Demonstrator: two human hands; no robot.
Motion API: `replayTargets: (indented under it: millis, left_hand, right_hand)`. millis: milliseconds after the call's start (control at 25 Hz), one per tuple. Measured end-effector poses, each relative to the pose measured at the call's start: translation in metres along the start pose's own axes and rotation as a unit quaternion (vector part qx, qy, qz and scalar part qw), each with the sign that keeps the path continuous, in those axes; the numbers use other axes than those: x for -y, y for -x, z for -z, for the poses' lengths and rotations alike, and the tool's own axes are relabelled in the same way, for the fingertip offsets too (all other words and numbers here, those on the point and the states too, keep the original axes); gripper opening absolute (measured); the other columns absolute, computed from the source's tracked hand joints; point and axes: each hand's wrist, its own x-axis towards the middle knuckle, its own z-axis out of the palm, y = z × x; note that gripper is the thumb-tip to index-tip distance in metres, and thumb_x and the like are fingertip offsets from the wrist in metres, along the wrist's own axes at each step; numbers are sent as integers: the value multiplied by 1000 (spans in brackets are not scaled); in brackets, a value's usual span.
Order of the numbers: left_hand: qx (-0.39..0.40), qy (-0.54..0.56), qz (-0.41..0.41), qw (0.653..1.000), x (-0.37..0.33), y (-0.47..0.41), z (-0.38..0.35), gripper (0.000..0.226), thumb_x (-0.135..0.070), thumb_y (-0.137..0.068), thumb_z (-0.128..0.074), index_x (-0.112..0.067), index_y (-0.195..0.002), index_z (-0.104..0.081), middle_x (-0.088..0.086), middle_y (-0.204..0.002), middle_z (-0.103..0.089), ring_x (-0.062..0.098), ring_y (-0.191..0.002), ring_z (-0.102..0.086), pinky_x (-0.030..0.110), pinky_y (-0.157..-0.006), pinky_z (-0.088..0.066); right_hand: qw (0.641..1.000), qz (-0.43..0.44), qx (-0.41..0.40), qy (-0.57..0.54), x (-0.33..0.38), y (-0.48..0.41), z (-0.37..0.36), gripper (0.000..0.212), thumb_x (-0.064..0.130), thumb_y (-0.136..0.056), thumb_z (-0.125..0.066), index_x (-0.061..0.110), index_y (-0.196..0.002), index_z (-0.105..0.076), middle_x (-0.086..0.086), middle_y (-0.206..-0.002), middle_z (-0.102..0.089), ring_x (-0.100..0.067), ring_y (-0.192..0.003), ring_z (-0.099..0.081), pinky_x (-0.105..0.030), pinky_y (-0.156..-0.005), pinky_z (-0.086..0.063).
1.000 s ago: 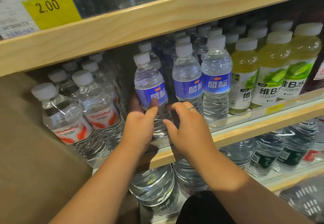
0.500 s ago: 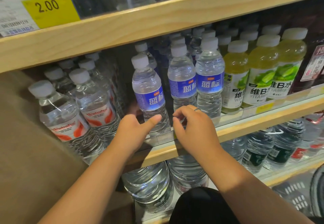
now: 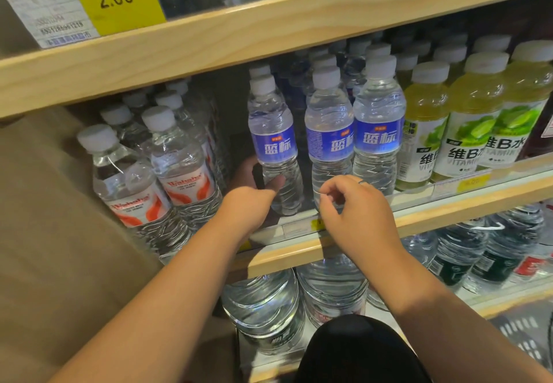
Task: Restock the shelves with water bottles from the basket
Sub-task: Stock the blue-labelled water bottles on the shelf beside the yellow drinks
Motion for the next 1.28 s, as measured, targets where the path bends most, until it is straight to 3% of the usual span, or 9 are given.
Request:
replayTargets:
  millis: [120, 360, 480, 560, 680, 880, 1080, 1280]
  left_hand:
    - [14, 27, 9, 999, 2, -12, -5, 65, -40, -74, -70, -36, -133, -43, -7, -138, -53, 15, -125, -50, 43, -108, -39]
    - [50, 83, -12, 995, -2, -18, -8, 56, -15, -91, -63, -27, -140, -39, -17, -127, -46, -3, -117, -38, 23, -96, -34]
    - [60, 100, -11, 993, -3, -20, -8, 56, -15, -92, -62, -29, -140, -38, -10, -145, -44, 5, -129, -40, 38, -108, -39]
    - [66, 101, -3, 993, -2, -23, -9, 56, -18, -91, -63, -32, -140, -38, -11, -147, -42, 13, -132, -43, 45, -109, -40]
    - [64, 108, -7, 992, 1, -25, -10, 56, -20, -91, -63, -33, -139, -39, -16, -140, -44, 15, -132, -44, 47, -108, -40]
    - [64, 90, -4, 994, 3, -26, -10, 56, -27, -90, -63, -38, -139, -38, -11, -148, -41, 17, -132, -44, 47, -107, -40]
    - [73, 111, 8, 991, 1, -27, -13, 64, -43, -71, -66, -45, -130, -42, -13, -148, -42, 16, -132, -45, 48, -107, -40]
    - [72, 111, 4, 991, 3, -32, -17, 58, -34, -84, -66, -40, -135, -40, -11, -150, -40, 16, -133, -42, 47, -108, -39]
  right_hand:
    - [1000, 2, 2, 1, -1, -1, 0, 8, 15, -87, -60, 17, -90, -66, 10, -80, -56, -12, -79, -51, -26, -67, -36]
    - [1000, 3, 1, -2, -3, -2, -1, 7, 15, -86, -60, 20, -86, -65, 10, -78, -56, -12, -79, -51, -24, -66, -35]
    - [1000, 3, -1, 8, -3, -3, -4, 7, 15, -86, -60, 20, -86, -65, 10, -76, -55, -12, -78, -50, -23, -65, -31]
    - [1000, 4, -5, 7, -3, -4, -5, 7, 15, -86, -60, 19, -85, -65, 9, -76, -55, -14, -78, -51, -24, -66, -33]
    - [1000, 4, -8, 4, -4, -5, -5, 7, 14, -85, -61, 19, -84, -65, 9, -75, -54, -14, -77, -51, -24, -65, -33]
    - [1000, 9, -9, 13, -5, -4, -6, 6, 14, -85, -61, 19, -84, -65, 11, -75, -51, -14, -78, -51, -23, -66, -32]
    - [1000, 9, -13, 15, -6, -3, -6, 6, 14, -85, -61, 19, -86, -65, 10, -77, -52, -14, -80, -51, -23, -67, -33]
    - [1000, 13, -15, 16, -7, -3, -8, 6, 13, -85, -61, 18, -85, -64, 9, -76, -52, -14, -78, -51, -24, -66, -34]
